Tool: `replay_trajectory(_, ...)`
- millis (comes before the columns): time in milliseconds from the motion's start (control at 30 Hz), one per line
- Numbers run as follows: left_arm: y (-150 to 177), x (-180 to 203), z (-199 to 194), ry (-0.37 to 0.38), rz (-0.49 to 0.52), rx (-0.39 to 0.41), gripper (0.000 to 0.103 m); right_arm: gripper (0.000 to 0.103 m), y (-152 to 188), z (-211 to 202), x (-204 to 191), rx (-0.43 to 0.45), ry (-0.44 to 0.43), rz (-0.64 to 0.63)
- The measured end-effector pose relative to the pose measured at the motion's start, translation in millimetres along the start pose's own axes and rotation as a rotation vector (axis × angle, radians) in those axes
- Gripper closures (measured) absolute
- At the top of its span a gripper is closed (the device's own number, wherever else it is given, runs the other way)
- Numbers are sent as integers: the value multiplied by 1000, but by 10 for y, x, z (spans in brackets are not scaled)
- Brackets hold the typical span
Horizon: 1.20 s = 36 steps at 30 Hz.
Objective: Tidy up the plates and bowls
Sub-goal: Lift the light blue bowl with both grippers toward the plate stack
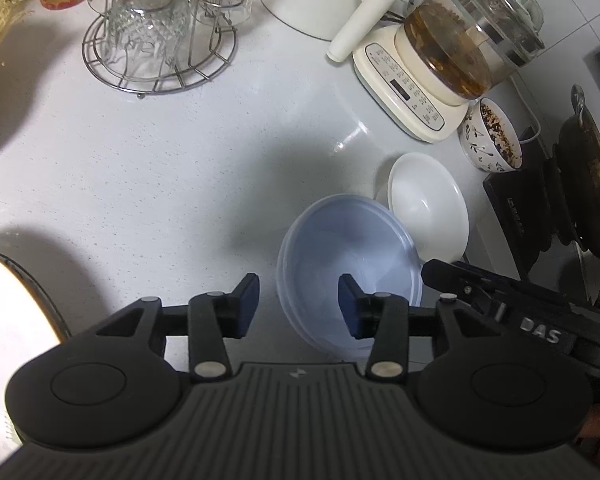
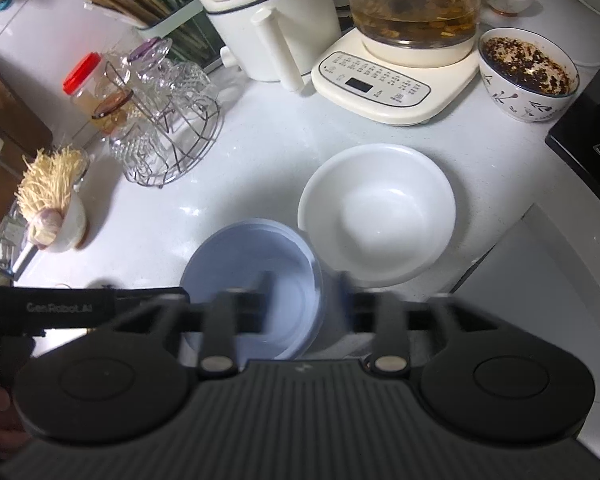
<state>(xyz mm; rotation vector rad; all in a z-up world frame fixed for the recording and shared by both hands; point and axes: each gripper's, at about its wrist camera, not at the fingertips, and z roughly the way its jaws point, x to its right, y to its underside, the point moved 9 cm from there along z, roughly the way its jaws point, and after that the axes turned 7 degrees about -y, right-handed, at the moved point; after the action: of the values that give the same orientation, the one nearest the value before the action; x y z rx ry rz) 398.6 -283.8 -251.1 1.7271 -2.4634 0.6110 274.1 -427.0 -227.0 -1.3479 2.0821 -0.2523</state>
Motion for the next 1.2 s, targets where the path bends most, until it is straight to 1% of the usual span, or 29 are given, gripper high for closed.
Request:
replay_trajectory(167,9,-47,46,-5,-6,-1,49,52,39,-23,72,9,-20,60)
replay_trajectory(333,18,-84,88,4,2,23,49,52,168,96,212,-20,-51,177)
replay_trajectory(433,15,-82,128,12,2,31,50,53,220,125,224,-18,-58,205)
replay_trajectory(500,3,-64,147,26,3,40,50,58,244,141,211,-17,-62,209)
replay_trajectory(533,1,-52,161,31,7,42,51,61,254,155,210,-19,-64,211)
replay_trajectory(567,-8,-43,167,36,7,54,54,67,264,169,209,-20,-67,215)
replay_trajectory(633,-19,-29,173,44,3,81,56,74,289,190,206,-23,-80,235)
replay_trajectory(700,-13,-21,206,49,7,73,62,77,307,220,194,-27,-89,249)
replay_trajectory(733,-11,-15,220,54,8,68,64,80,317,231,188,-29,-88,249)
replay_trajectory(800,3,12,233,61,19,59,67,81,327,243,181,-29,-89,253)
replay_trajectory(900,24,41,195,47,48,74,67,81,331,243,153,-26,-81,227)
replay_trajectory(1033,39,-9,97,48,46,93,67,81,322,238,81,-31,-79,191)
replay_trajectory(1200,13,-192,-51,18,2,132,67,81,234,268,-111,-28,-107,122)
